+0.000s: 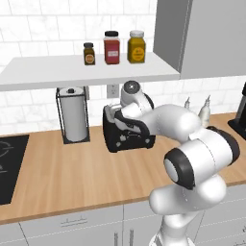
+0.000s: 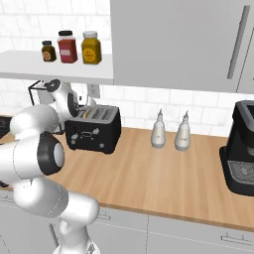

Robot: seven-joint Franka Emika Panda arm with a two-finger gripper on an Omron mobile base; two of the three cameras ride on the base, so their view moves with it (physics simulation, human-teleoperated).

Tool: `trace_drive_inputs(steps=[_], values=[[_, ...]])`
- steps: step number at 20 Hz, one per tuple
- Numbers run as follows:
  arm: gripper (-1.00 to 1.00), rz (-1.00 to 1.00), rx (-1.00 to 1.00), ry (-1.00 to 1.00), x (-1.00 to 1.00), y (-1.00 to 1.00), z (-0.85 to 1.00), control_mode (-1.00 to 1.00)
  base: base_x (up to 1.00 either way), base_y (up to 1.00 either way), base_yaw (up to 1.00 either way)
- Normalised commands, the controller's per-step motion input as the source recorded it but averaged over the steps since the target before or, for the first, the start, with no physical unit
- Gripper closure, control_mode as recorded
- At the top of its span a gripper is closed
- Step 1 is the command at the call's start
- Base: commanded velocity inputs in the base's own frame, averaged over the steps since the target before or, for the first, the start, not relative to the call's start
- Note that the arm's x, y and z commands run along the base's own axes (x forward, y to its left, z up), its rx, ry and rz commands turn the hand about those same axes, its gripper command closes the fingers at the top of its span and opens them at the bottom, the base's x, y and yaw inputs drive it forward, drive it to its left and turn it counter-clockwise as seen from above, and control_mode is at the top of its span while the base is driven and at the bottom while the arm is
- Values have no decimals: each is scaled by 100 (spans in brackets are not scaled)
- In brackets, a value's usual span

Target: Start the toaster. Once the lever pops up, take the bread to the plate on the dining counter.

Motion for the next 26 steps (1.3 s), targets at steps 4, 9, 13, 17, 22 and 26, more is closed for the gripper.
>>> trace_drive_inputs(steps=[4, 9, 13, 17, 22, 26], values=[[100, 0, 0, 0, 16, 0, -6, -100, 0, 0, 0], [-100, 0, 0, 0, 11, 0, -5, -100, 0, 0, 0], [-100, 0, 0, 0, 3, 0, -1, -100, 0, 0, 0], [-100, 0, 0, 0, 0, 0, 0, -100, 0, 0, 0], [-100, 0, 0, 0, 0, 0, 0, -100, 0, 0, 0], [-100, 0, 0, 0, 0, 0, 0, -100, 0, 0, 0]])
